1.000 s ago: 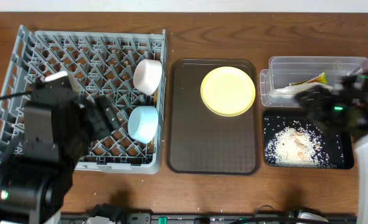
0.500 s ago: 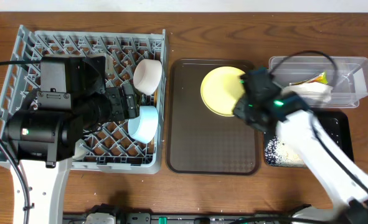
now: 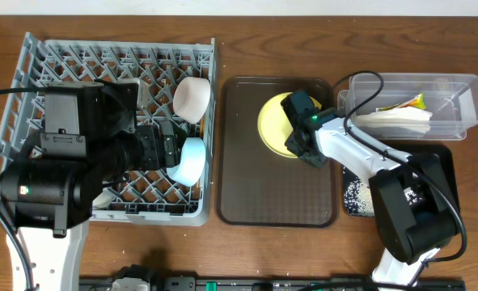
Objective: Sort waste into correct bins and load items into the dishwasher
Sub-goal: 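Grasp the yellow plate edge with the right gripper, then lift the yellow plate and pass it to the left gripper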
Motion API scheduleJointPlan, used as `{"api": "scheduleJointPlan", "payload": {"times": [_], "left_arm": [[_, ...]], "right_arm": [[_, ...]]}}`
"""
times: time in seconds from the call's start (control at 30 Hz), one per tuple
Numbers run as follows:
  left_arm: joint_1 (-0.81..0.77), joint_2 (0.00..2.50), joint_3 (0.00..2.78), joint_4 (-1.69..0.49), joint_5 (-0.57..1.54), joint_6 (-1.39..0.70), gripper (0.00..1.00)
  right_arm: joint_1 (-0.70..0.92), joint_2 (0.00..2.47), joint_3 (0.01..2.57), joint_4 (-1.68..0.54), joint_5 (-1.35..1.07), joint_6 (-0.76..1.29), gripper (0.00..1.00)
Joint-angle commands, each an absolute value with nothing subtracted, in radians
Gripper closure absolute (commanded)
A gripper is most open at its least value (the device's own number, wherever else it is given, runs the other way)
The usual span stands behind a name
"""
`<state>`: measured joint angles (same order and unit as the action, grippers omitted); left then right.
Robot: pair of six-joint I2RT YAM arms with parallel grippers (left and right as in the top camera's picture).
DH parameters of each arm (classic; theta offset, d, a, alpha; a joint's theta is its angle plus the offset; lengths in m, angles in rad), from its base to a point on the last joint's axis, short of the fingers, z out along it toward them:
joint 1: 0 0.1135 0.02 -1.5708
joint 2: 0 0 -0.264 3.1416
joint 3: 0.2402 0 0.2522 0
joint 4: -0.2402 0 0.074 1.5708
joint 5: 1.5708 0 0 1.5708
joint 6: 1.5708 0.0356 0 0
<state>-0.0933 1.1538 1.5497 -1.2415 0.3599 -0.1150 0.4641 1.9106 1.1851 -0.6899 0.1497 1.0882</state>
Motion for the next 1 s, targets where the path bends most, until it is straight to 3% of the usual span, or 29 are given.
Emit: {"api": "scheduleJointPlan", "payload": {"times": [0.0, 0.13, 0.4, 0.53, 0.7, 0.97], "left_arm": [[-0.088, 1.163, 1.552, -1.25, 0.347, -0.097, 0.13], [-0.088, 1.171, 1.552, -1.253, 0.347, -0.097, 0.13], [-0.088, 1.199, 1.552, -1.243, 0.436, -0.097, 0.13], [-0.088, 1.22, 1.552, -1.213, 0.547, -0.097, 0.12], [-0.088, 1.247, 1.552, -1.187, 0.594, -0.097, 0.12], [-0.088, 1.289, 1.552, -1.14, 0.781, -0.071, 0.12]], "right_arm": [[0.453, 1.937, 1.198, -0.703, 0.156, 1.099, 0.82], [0.45, 1.911, 1.199, -0.729, 0.156, 1.09, 0.99], [0.38, 1.729, 1.202, -0.735, 0.086, 0.868, 0.99], [0.307, 1.575, 1.203, -0.677, -0.157, 0.543, 0.99], [0.261, 1.415, 1.203, -0.673, -0.427, 0.334, 0.99], [0.263, 1.267, 1.203, -0.67, -0.641, 0.232, 0.99]]}}
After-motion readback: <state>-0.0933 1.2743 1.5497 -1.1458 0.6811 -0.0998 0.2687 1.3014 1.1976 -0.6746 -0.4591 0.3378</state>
